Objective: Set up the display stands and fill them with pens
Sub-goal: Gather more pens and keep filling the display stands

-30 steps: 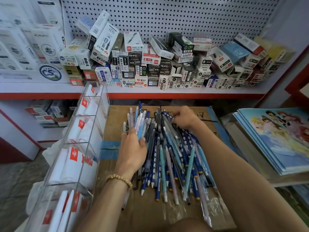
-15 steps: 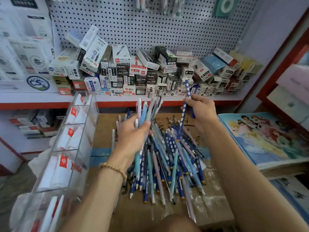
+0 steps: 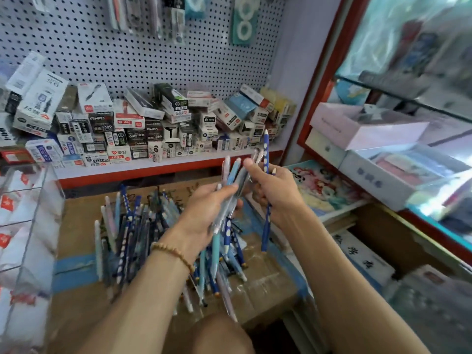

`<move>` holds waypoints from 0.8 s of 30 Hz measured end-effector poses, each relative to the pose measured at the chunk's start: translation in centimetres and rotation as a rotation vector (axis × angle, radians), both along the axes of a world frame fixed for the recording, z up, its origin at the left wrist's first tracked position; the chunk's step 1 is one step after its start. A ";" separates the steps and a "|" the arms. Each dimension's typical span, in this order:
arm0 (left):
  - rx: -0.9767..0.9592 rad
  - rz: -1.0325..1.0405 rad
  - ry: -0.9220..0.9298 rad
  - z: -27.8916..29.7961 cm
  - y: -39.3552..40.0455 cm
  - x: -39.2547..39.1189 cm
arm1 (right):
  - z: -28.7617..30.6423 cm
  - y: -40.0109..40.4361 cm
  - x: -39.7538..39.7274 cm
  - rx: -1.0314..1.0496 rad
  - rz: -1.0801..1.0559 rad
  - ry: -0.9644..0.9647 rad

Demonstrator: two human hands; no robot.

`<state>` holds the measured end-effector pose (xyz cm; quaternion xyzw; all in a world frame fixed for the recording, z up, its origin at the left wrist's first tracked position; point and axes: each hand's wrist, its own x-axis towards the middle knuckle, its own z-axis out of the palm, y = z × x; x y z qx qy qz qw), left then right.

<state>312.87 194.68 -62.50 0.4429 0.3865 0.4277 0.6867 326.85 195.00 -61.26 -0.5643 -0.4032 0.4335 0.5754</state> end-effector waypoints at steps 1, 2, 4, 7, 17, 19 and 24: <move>0.011 -0.032 0.018 0.1 -0.4 0.7 | -0.1 -0.6 0.7 0.004 -0.003 -0.004; 0.018 -0.062 0.022 0.1 -0.8 1.4 | -0.2 -1.2 1.5 0.004 -0.015 -0.015; 0.023 -0.114 0.012 0.1 -1.5 2.9 | -0.2 -2.8 2.9 0.002 -0.051 -0.038; 0.058 -0.200 0.011 -0.3 -2.8 5.2 | -0.1 -5.3 4.9 0.012 -0.103 -0.067; 0.068 -0.318 -0.010 -1.0 -7.7 13.4 | 1.0 -16.3 12.2 0.010 -0.398 0.105; 0.060 -0.350 -0.022 -1.2 -8.9 15.0 | 0.5 -18.3 13.4 0.046 -0.485 0.232; 0.109 -0.472 0.035 -1.9 -13.3 18.9 | 0.0 -22.2 15.4 0.160 -0.715 0.453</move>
